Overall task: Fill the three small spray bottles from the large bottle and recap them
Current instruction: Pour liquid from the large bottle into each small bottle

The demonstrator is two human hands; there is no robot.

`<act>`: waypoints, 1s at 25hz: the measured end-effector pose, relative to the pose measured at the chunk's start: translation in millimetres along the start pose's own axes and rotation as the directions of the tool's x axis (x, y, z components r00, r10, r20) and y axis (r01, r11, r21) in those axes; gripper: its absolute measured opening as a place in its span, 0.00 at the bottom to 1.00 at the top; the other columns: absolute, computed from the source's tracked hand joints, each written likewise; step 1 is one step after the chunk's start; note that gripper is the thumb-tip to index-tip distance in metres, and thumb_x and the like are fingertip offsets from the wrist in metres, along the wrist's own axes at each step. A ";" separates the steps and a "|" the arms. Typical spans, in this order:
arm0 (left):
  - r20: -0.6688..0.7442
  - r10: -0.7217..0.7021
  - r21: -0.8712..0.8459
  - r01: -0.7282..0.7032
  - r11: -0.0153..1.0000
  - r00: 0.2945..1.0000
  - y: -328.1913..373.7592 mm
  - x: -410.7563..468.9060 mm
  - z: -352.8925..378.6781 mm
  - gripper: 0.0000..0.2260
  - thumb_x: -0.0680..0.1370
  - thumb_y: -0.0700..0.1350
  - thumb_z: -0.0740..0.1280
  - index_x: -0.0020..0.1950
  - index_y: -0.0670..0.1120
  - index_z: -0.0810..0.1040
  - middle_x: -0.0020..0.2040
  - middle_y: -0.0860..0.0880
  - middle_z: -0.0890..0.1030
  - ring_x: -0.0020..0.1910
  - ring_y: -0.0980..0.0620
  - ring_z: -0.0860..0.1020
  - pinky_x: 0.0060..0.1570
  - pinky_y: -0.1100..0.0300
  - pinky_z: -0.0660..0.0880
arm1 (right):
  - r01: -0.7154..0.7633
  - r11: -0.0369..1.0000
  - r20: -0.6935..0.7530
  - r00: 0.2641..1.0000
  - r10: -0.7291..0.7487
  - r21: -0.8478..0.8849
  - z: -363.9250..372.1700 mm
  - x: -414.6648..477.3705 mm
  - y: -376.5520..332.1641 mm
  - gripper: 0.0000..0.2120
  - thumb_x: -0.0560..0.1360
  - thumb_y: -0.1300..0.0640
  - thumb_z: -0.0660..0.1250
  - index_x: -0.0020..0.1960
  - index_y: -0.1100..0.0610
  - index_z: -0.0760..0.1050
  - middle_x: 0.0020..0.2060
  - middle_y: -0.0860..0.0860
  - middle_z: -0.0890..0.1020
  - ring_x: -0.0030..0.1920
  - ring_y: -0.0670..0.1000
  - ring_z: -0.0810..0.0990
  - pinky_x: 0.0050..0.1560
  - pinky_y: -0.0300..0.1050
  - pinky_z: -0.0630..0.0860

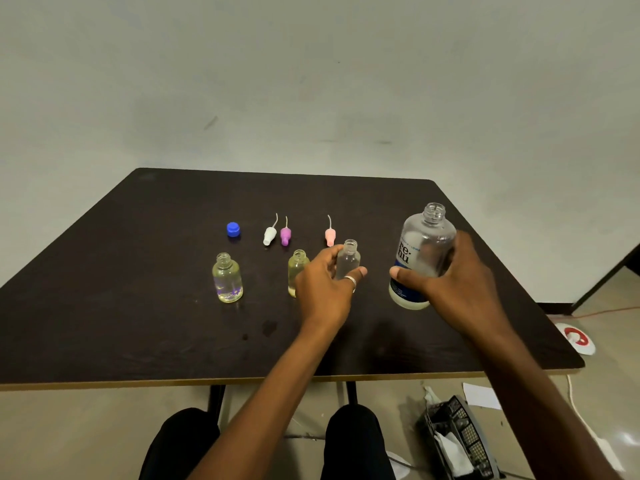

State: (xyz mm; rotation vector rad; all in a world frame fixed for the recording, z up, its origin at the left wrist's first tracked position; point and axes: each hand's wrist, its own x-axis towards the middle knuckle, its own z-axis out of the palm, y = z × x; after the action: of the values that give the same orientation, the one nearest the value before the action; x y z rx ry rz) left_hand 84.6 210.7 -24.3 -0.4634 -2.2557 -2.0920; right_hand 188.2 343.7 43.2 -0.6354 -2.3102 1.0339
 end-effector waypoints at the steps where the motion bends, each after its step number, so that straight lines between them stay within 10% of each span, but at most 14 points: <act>1: -0.007 -0.002 0.006 0.002 1.000 1.000 -4.6 2.0 3.2 0.16 0.71 0.41 0.78 0.56 0.53 0.81 0.48 0.58 0.84 0.48 0.61 0.83 0.48 0.68 0.78 | -0.020 1.000 -0.009 1.000 0.021 0.006 4.0 3.1 6.2 0.35 0.62 0.44 0.79 0.63 0.48 0.66 0.54 0.45 0.78 0.50 0.48 0.78 0.48 0.41 0.75; 25: -0.055 -0.023 0.105 0.029 0.994 0.998 -26.1 -1.0 21.2 0.21 0.69 0.44 0.80 0.57 0.56 0.78 0.51 0.59 0.83 0.51 0.62 0.81 0.52 0.63 0.79 | -0.182 0.983 0.073 0.980 0.184 -0.034 35.2 28.5 52.4 0.48 0.62 0.47 0.80 0.73 0.53 0.57 0.70 0.52 0.69 0.68 0.55 0.71 0.63 0.52 0.72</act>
State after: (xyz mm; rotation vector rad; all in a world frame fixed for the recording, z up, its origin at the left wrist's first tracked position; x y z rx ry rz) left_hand 83.2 229.9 -51.8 -0.3708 -2.3397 -1.9590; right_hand 155.1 373.5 -9.8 -0.8470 -2.3693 1.1294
